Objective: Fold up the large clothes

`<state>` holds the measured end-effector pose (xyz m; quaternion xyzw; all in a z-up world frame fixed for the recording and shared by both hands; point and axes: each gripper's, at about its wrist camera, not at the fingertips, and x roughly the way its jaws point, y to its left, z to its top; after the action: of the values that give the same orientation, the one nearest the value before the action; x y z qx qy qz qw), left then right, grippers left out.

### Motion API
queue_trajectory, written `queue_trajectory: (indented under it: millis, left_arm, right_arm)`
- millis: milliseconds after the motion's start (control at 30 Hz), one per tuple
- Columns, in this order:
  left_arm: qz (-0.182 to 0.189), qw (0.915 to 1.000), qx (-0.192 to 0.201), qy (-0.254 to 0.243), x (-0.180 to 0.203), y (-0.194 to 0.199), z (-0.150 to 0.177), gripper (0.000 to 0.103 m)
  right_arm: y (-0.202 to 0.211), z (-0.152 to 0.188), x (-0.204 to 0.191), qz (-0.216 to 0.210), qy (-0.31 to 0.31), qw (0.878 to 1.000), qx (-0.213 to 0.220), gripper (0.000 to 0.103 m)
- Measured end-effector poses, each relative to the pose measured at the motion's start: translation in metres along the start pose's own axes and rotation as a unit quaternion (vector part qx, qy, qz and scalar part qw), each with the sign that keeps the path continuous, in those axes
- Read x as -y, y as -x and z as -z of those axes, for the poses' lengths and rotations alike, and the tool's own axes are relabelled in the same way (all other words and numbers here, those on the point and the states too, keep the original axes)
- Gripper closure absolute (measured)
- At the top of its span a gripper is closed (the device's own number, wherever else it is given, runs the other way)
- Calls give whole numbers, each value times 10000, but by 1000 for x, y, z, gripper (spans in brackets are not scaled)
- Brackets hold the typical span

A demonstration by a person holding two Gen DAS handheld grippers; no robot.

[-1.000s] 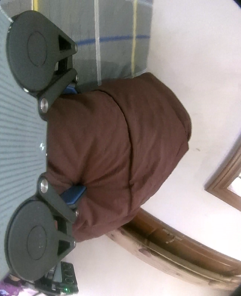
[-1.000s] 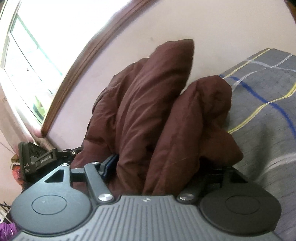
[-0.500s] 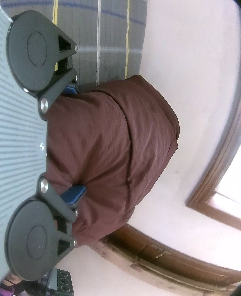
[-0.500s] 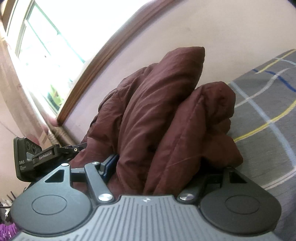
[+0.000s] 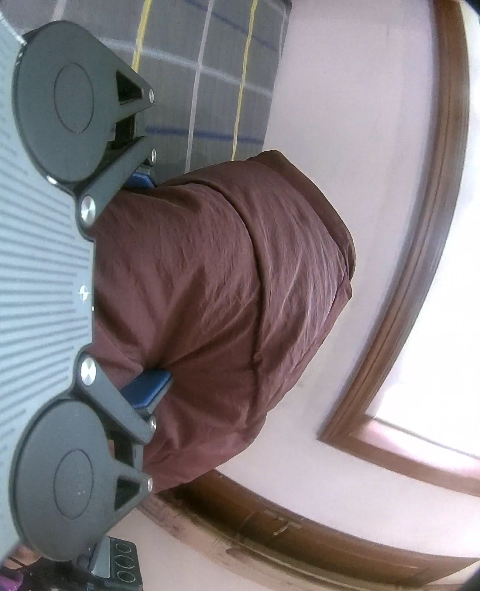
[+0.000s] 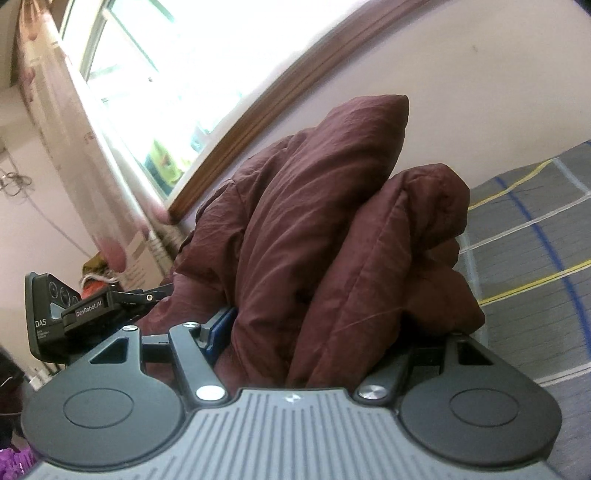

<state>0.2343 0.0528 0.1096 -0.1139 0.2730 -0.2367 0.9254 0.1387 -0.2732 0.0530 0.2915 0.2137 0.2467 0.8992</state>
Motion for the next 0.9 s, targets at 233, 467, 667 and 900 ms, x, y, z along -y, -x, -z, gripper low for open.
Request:
queue_trajectory:
  millis: [233,467,667,900]
  left_arm:
    - [-254,9995,117,140,-16,43,10,12]
    - [-421,9986,166,291,-31,71,25,12]
    - [-518,9981,59,330,-47,70,48,12]
    - [-681,9970,-30,353,-61,68,84,11]
  right_arm:
    - [-4,18,-28,-255,99,9995,-154,35]
    - [2,37,-41,-396,240,9985,-286,35]
    - [-4,61,-38,-325,175,9985,-392,35]
    - [-12,90,-39,-152,227,9979,-583,35]
